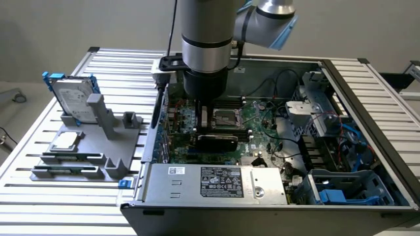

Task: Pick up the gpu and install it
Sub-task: 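Press down on the gpu until it lock into place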

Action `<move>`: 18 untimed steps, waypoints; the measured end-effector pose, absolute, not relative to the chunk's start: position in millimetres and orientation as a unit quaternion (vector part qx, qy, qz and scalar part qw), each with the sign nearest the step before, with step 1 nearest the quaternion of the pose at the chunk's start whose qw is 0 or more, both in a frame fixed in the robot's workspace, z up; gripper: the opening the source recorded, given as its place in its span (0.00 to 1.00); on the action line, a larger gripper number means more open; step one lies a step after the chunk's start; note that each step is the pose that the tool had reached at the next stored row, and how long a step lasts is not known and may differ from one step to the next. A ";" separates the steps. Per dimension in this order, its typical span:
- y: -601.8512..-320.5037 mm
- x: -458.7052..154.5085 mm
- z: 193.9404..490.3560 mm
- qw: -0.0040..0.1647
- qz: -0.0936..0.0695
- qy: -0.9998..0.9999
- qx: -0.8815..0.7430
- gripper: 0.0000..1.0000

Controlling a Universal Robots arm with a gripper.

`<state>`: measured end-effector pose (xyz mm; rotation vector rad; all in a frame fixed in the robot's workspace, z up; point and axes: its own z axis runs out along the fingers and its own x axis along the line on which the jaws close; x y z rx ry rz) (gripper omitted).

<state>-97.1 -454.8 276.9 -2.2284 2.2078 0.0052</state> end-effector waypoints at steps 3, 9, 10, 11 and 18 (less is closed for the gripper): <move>-454.8 -97.1 276.7 0.002 0.002 0.704 -0.710 0.11; -454.8 -97.1 273.8 0.002 0.002 0.704 -0.710 0.11; -454.7 -97.1 273.3 0.002 0.002 0.704 -0.710 0.11; -454.7 -97.1 272.9 0.002 0.002 0.704 -0.710 0.11; -454.6 -97.1 270.3 0.002 0.002 0.704 -0.710 0.11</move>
